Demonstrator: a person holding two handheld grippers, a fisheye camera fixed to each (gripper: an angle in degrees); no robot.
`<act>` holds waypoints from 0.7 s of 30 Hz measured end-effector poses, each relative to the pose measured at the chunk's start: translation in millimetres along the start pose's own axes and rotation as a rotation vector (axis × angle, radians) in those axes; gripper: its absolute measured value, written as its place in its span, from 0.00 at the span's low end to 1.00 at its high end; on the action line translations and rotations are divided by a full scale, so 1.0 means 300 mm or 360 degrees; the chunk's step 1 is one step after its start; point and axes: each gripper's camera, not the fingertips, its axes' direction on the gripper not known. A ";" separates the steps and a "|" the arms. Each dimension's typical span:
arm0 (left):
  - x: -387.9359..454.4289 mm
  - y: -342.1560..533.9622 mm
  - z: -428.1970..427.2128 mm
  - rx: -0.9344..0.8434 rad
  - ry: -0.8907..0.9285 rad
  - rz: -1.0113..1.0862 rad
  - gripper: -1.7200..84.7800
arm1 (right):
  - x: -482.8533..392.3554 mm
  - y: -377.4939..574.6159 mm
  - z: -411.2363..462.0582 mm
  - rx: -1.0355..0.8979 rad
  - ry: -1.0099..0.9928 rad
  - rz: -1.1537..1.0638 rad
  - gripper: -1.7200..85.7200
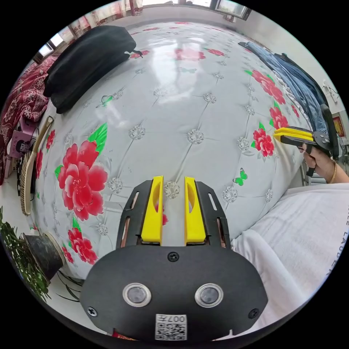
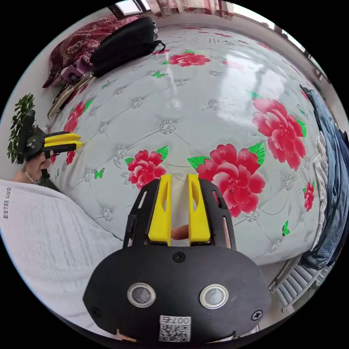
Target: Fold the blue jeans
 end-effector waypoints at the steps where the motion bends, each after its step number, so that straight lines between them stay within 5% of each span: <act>1: 0.015 0.004 0.004 -0.0003 0.0002 -0.0004 0.12 | 0.015 -0.004 -0.005 0.0017 -0.0077 0.0028 0.09; 6: 0.136 0.042 0.049 -0.0096 -0.0013 -0.0069 0.12 | 0.196 0.051 -0.103 0.0226 -0.0159 0.0342 0.10; 13: 0.200 0.050 0.089 -0.0103 -0.0060 -0.0248 0.09 | 0.748 0.388 -0.500 0.0573 0.0616 0.1020 0.12; 21: 0.257 0.036 0.128 -0.0197 -0.0182 -0.0263 0.08 | 1.237 0.672 -0.834 0.0489 0.1082 0.1432 0.12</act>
